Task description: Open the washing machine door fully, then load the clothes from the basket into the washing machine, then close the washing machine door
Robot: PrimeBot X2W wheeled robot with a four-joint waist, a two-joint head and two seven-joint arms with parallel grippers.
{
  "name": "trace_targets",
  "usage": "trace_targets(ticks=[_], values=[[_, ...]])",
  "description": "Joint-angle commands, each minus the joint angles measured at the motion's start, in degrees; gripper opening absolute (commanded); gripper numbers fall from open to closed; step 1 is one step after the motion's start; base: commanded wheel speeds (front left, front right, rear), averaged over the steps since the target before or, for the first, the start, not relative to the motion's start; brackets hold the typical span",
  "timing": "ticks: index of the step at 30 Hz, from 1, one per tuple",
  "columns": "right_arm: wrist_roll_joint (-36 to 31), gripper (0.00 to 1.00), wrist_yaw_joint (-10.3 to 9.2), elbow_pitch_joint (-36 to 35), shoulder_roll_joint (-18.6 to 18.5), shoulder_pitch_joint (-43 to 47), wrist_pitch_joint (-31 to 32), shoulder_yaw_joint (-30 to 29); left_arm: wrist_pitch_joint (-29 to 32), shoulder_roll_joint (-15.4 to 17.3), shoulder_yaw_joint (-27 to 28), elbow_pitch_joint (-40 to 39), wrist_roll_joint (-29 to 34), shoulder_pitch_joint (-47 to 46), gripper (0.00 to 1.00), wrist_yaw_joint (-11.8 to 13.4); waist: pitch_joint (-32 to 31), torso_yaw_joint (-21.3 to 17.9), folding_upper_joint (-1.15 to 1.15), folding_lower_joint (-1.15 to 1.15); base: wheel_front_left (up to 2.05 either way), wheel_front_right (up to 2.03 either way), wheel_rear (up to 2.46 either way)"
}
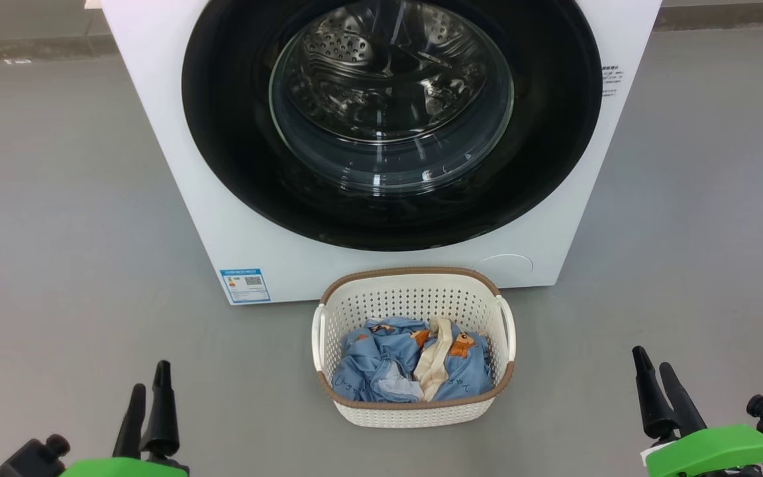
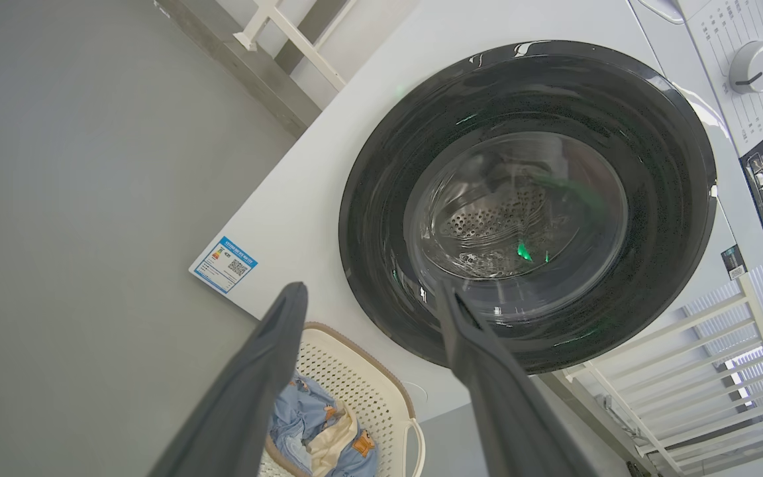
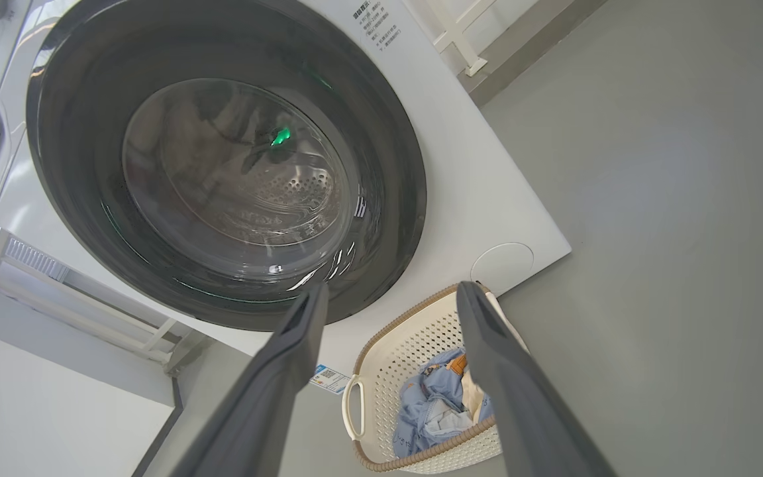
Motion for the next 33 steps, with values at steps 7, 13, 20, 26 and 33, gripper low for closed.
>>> trace_targets(ticks=[7, 13, 20, 26, 33], values=[[-9.4, 1.00, -0.04, -1.5, -0.3, -2.6, -1.9, 0.4, -2.0, 1.2, -0.3, -2.1, 9.9, -2.6, 1.00, 0.6, 0.1, 0.2, 0.00, 0.00, 0.00, 0.00, 0.00], [-15.3, 1.00, -0.04, -1.0, 0.0, -2.8, -2.8, 0.2, -3.0, 1.2, -0.9, -1.7, 15.9, -2.8, 1.00, 0.8, 0.2, 0.2, 0.00, 0.00, 0.00, 0.00, 0.00], [-22.0, 1.00, -0.04, -1.0, 0.2, -3.1, -3.2, 0.1, -4.1, 1.3, -1.6, -1.2, 21.7, -2.9, 1.00, 1.0, 0.2, 0.2, 0.00, 0.00, 0.00, 0.00, 0.00], [-28.2, 1.00, -0.05, -1.2, 0.5, -3.3, -3.1, -0.2, -5.3, 1.4, -2.4, -0.6, 27.1, -3.3, 1.00, 1.3, 0.2, 0.3, 0.00, 0.00, 0.00, 0.00, 0.00], [-33.8, 1.00, -0.05, -1.0, 0.7, -3.4, -3.6, -0.4, -6.5, 1.5, -3.0, 0.1, 31.5, -3.6, 1.00, 1.5, 0.1, 0.5, 0.00, -0.01, 0.00, 0.00, 0.00]])
